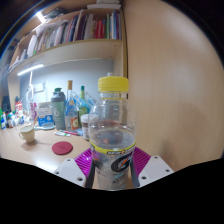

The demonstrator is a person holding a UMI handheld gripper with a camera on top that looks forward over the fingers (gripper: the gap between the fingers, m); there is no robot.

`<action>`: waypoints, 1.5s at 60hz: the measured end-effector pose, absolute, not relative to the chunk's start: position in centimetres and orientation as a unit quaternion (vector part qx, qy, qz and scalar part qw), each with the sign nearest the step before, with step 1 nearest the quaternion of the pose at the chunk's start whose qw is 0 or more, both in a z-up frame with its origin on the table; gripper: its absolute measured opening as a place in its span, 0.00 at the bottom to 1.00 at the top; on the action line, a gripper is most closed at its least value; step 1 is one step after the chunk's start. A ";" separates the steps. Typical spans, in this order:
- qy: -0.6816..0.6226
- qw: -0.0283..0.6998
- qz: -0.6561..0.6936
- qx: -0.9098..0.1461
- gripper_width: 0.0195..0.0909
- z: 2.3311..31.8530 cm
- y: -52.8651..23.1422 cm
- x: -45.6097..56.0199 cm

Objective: Pour water

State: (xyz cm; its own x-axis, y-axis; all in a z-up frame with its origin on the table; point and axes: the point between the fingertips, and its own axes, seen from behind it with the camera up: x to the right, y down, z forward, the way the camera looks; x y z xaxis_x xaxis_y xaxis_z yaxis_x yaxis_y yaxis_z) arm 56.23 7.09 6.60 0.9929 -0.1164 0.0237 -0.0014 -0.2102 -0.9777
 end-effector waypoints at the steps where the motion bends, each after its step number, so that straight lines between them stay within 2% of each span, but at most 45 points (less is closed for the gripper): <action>1: 0.043 0.627 -0.046 -0.776 0.48 6.6 7.2 56.3; 11: 0.044 0.591 -0.052 -0.804 0.38 6.3 8.3 55.6; 14: 0.042 0.585 -0.055 -0.808 0.38 6.9 8.6 55.2; 17: 0.025 0.581 -0.071 -0.810 0.38 8.4 9.1 54.7; 28: -0.117 0.586 -0.171 -0.783 0.38 17.6 14.5 48.2; 36: -0.327 0.526 -0.335 -0.710 0.38 19.9 20.0 40.7; 40: -0.446 0.470 -0.425 -0.632 0.38 19.9 22.3 37.4; 46: -0.584 0.372 -0.512 -0.508 0.37 18.1 25.1 32.7; 50: -0.648 0.310 -0.572 -0.396 0.37 19.0 26.6 30.4; 54: -0.686 0.266 -0.597 -0.319 0.37 19.0 27.3 28.2; 64: -0.714 0.204 -0.628 -0.232 0.37 19.9 28.1 25.5; 72: -0.733 0.184 -0.622 -0.207 0.37 19.1 28.1 24.5; 81: -0.733 0.209 -0.615 -0.204 0.37 19.4 28.0 24.0; 86: -0.707 0.253 -0.594 -0.290 0.37 20.4 28.0 25.1; 90: -0.670 0.324 -0.499 -0.444 0.38 18.2 26.9 26.3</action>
